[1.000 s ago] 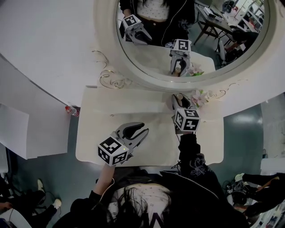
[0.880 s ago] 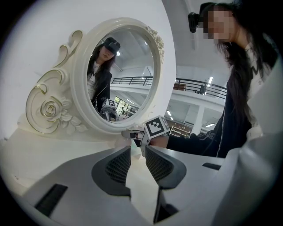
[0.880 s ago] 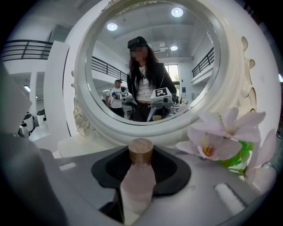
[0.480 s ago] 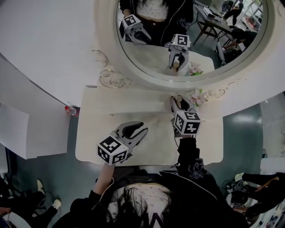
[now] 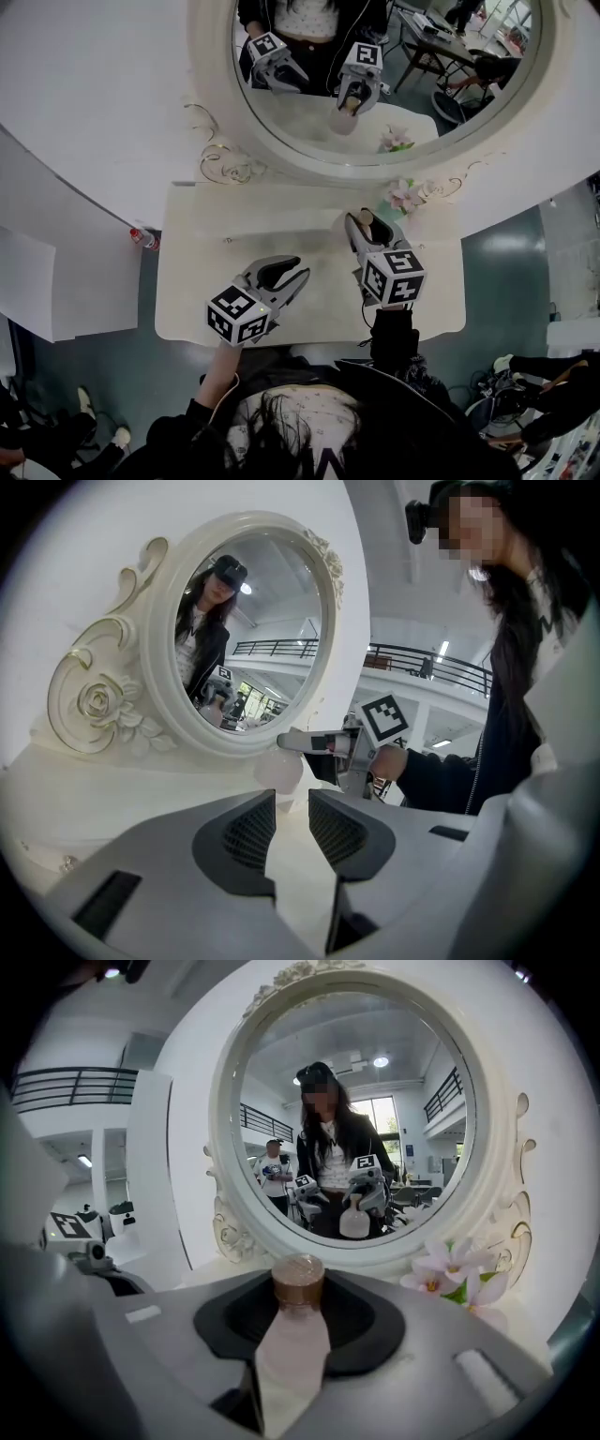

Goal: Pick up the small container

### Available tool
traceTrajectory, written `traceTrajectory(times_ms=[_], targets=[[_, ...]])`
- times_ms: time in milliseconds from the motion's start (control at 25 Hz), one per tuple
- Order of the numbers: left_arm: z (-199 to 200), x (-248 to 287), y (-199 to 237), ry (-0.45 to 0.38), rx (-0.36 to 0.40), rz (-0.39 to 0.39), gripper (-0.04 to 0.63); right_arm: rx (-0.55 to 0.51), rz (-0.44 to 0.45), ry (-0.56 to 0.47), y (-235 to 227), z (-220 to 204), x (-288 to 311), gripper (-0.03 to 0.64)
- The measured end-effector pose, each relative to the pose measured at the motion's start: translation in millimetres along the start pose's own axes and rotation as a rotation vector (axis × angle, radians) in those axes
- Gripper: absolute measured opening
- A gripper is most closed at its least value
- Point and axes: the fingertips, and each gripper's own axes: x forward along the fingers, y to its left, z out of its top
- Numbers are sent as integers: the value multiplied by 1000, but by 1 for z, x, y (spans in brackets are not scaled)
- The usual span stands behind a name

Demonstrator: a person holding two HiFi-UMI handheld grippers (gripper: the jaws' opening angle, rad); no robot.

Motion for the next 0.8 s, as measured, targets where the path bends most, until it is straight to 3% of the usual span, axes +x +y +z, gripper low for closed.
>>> traceTrajectory(times_ms=[440,680,800], targets=[[-13,7,-23,-24,-71,-40,97,-71,72,-37,48,14,-62,143],[-40,11,-50,44,-87,-99,143,-83,106,-40,72,8,-90,143],[-49,11,-64,62,-90,-122,204,-85,121,-42,84,5,-106,143]])
